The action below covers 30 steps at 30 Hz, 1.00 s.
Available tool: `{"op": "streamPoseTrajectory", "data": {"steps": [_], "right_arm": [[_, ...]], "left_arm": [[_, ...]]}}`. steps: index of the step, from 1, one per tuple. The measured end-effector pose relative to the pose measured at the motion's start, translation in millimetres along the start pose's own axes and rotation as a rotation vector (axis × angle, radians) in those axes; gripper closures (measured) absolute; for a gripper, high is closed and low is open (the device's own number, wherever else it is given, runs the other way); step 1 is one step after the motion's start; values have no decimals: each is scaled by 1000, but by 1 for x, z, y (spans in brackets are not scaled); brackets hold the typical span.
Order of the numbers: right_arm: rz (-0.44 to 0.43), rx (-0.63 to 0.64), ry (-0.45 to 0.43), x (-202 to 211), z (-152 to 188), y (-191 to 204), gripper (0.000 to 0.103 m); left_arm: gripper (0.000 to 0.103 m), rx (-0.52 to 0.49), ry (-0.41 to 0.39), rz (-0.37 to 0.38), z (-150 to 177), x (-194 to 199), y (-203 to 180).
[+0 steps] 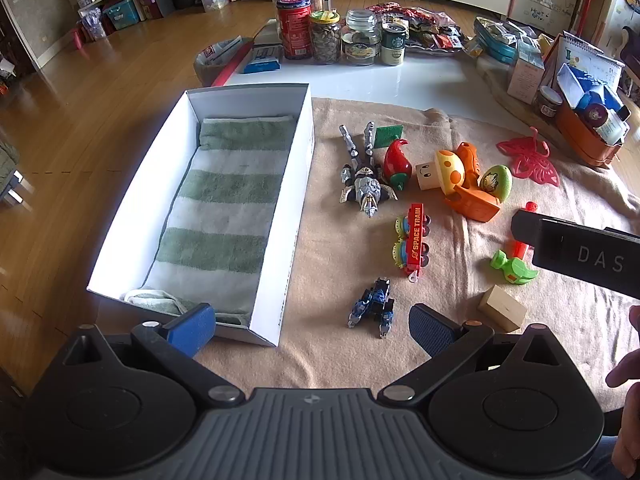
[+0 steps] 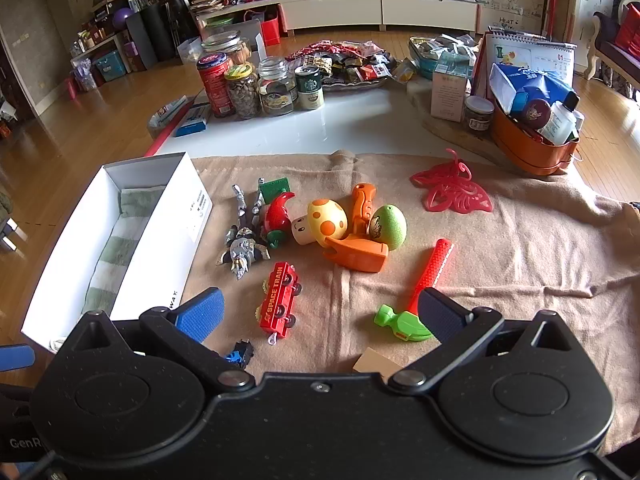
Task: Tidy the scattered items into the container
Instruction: 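Move the left tool toward the blue robot car while the right tool approaches the wooden block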
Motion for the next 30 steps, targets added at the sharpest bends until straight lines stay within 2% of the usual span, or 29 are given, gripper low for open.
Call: {"op": "streamPoseTrajectory", "data": {"steps": [23,30], "right_arm": [[-3,14,6,1,0,4,3],[2,12,9,0,3,3,3]], "left_arm": [[0,15,-8,-8,0,2,2],[0,-7,-6,8,3,-1,-6]]}}
Point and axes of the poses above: each gripper's, at about its wrist camera, not at the fingertips, and x roughly against the way its jaws point, y to its left, z to its underside, the point moved 1 cm from there along -x, roughly the way its jaws point, and after that the axes turned 11 degrees about z, right-handed, at the moved point
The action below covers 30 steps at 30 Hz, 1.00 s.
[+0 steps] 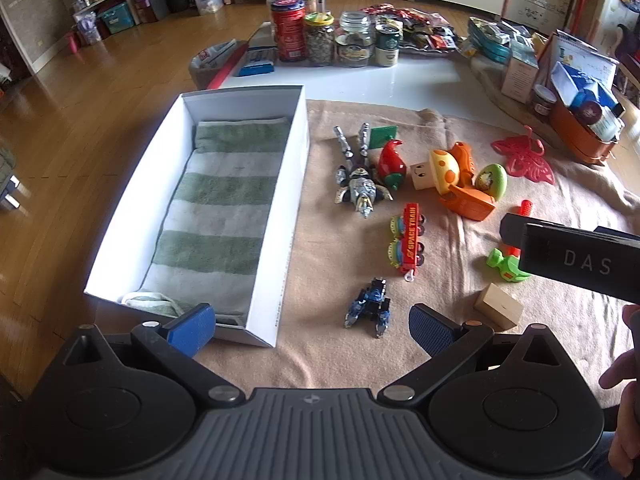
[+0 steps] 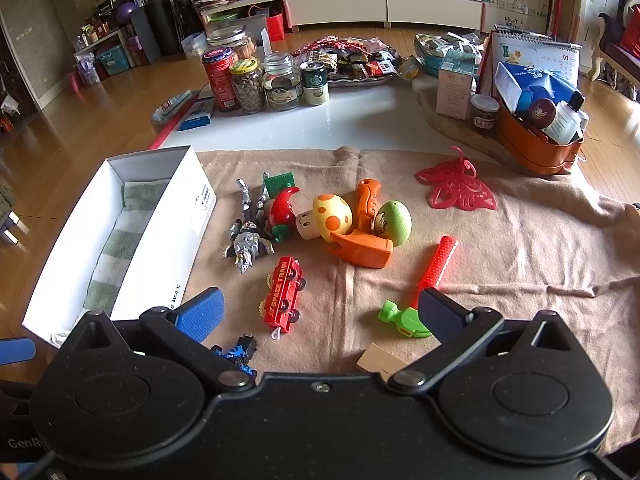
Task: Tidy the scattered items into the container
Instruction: 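Move the left tool toward the blue robot car while the right tool approaches the wooden block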
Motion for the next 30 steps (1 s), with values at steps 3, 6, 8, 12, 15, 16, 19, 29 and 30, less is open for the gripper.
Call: {"op": "streamPoseTrajectory", "data": {"steps": [3,6,8,12,15,16,19,29,30], "right_arm": [[15,1,9,-3,4,-5,3],[31,-9,24,-8,11,-16,3],[46,-23,35,-12,16,-27,3],[74,-55,55,-20,27,-49,3],[83,-77,65,-25,34,-63,3],[86,-82,65,-26,35,-67,3],[99,-86,69,-31,39,-75,3],[94,53,-27,-49,57,-70,5],[89,91,-33,-51,59,-68,6]], "left_arm": [[0,-17,10,29,4,-7,-9],[1,-31,2,53,8,-15,-21],[1,-49,-20,62,12,-19,-30],[1,-114,-64,89,17,-28,-49],[0,-127,-99,96,20,-35,-55],[1,-126,-105,113,21,-37,-55],[1,-119,-127,172,24,-44,-55],[1,-98,-115,223,34,-78,-42],[1,-84,-106,214,36,-81,-39]]}}
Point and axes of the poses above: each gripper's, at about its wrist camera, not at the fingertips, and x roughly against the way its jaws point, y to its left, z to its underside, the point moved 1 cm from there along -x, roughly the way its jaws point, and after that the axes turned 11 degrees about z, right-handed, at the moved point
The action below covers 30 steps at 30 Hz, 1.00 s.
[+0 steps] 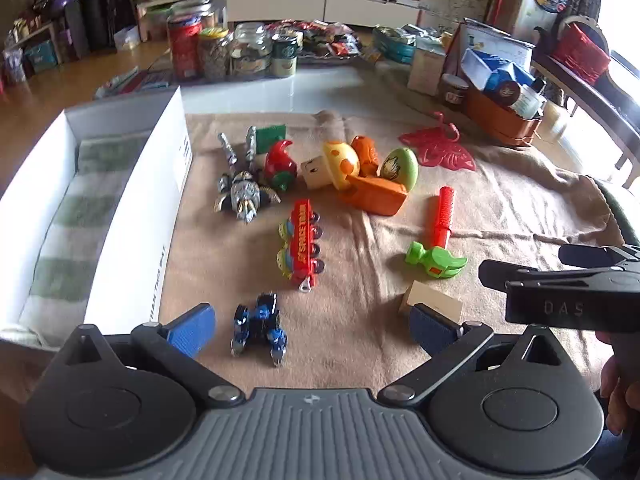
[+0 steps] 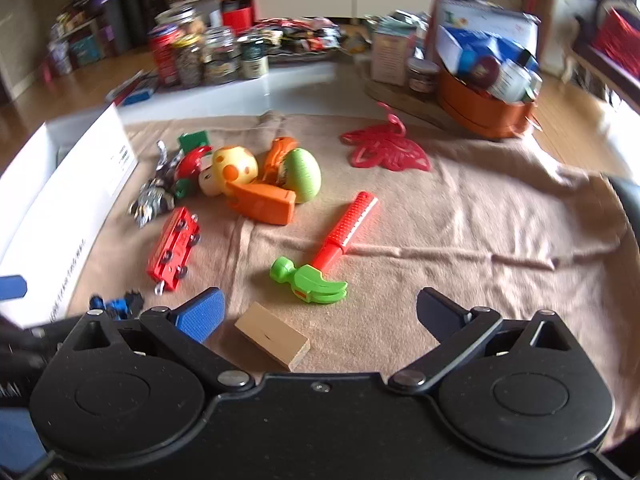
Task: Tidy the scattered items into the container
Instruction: 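Move the left tool toward the blue robot car while the right tool approaches the wooden block, then lower the left tool over the blue robot car while the right tool lowers around the wooden block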
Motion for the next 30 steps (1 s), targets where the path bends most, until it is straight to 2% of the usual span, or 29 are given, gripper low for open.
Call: {"op": "streamPoseTrajectory", "data": {"steps": [2,4,7,12,15,16,17,26,30], "right_arm": [[-19,58,-5,-2,3,4,15],[-47,102,-8,-6,5,7,18],[-90,192,-32,-10,9,14,18],[-138,348,-84,-15,9,25,18],[-174,354,-82,-20,12,26,23],[-191,345,-76,-23,13,25,29],[-206,341,-65,-25,13,25,31],[-277,399,-78,-28,10,40,31],[-262,436,-68,-33,9,48,31]], "left_arm": [[0,-10,-1,-26,6,-4,4],[0,-11,-14,-22,11,-6,8],[0,-10,-35,18,20,-9,14],[1,-100,-66,-30,32,-24,16],[1,-149,-85,-41,39,-33,19],[1,-158,-84,-42,41,-36,20],[1,-163,-79,-43,41,-39,21],[1,-84,17,-10,37,-66,39],[1,-81,44,-3,36,-73,37]]}}
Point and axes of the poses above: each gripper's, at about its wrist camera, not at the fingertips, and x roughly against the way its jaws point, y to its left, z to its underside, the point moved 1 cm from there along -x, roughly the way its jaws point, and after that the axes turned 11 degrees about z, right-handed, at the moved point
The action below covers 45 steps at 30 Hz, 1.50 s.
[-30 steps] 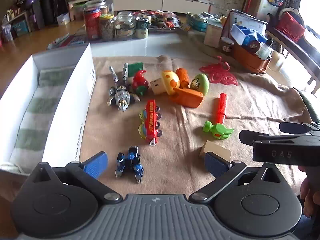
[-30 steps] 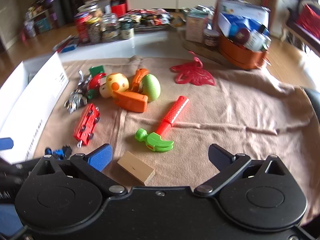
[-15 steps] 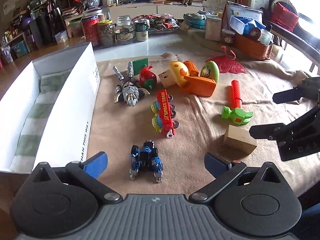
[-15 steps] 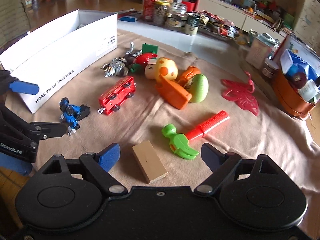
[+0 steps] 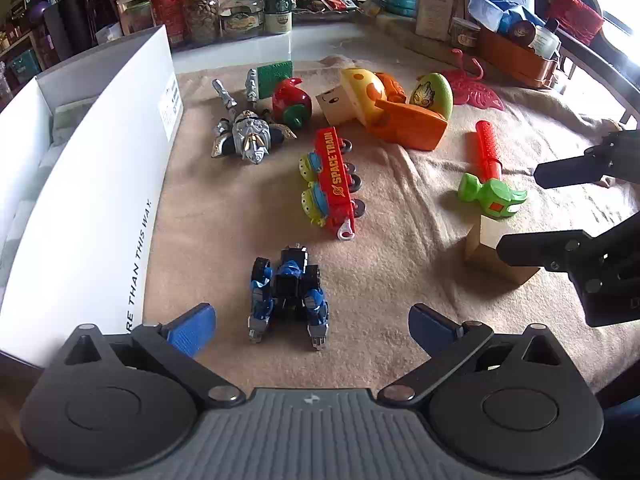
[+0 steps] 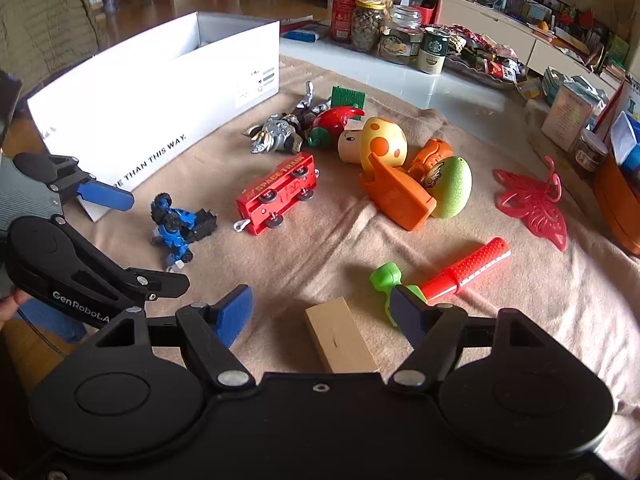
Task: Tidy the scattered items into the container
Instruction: 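Lower the left tool over the blue robot car while the right tool lowers around the wooden block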
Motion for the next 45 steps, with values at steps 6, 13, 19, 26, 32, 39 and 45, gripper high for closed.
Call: {"op": "streamPoseTrajectory", "data": {"steps": [6,13,19,26,32,39,45], "right_arm": [[-20,3,42,-8,3,2,32],[-7,4,86,-18,6,0,35],[-2,0,142,-33,4,2,35],[-11,-8,200,-46,7,5,35],[-6,-7,225,-52,6,7,37],[-3,-17,253,-58,7,6,37],[-11,-28,268,-62,8,4,37]], "left_arm": [[10,-27,30,-39,-1,-7,-4],[13,15,116,-27,0,-18,1],[7,83,147,1,-6,-24,6],[6,140,155,4,-13,-30,9],[6,123,188,-37,-11,-40,7],[6,113,200,-58,-11,-45,6],[6,106,198,-62,-11,-45,5]]}}
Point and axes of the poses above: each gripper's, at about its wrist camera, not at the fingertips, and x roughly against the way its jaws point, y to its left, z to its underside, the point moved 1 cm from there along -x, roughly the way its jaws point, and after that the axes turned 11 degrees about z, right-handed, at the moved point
